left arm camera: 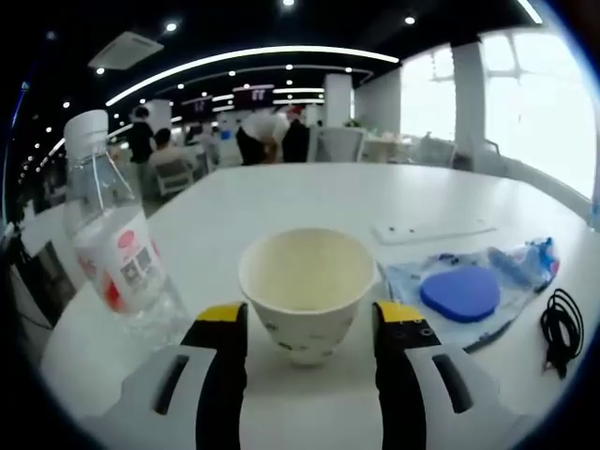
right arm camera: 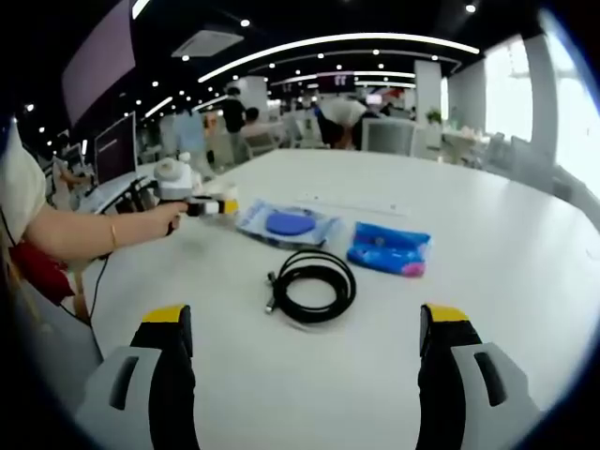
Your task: Arrange the tabletop items into an orderly group along one side of the table until the central work area is clear of visible clutter.
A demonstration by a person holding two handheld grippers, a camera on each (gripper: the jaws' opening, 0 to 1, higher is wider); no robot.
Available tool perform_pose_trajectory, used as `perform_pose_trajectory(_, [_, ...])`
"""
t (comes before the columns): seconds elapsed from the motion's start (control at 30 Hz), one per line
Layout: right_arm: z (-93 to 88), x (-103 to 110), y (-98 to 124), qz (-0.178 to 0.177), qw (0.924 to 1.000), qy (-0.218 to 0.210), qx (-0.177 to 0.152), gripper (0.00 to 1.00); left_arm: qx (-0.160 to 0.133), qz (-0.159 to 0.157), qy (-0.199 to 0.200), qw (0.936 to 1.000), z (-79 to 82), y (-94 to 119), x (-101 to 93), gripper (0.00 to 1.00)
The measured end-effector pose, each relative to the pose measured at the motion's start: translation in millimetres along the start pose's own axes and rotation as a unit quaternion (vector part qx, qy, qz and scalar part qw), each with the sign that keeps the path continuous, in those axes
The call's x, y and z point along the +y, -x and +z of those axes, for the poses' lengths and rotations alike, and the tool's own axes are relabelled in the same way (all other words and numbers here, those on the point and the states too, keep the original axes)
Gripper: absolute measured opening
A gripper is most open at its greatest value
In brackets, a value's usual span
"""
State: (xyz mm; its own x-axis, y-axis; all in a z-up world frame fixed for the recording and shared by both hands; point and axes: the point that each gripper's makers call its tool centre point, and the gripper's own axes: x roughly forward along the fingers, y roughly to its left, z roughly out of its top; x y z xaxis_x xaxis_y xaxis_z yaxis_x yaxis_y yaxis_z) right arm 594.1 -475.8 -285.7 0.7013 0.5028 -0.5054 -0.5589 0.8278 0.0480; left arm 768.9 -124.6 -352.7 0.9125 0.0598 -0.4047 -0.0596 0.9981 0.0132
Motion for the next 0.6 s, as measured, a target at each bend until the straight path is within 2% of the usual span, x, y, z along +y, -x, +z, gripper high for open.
perform_pose_trajectory(0.37, [0.8,2,0,0.006,1.0000,-0.002,-0.003,1.00,-0.011,-0.008,-0.008,0.9999,14.1,22,-2.8,0.65])
perform_pose_trajectory(0.6, [3.0,4,-1,0.011,0.9999,-0.002,-0.006,1.00,-0.032,-0.013,-0.004,0.9994,34.9,42,-1.0,0.73])
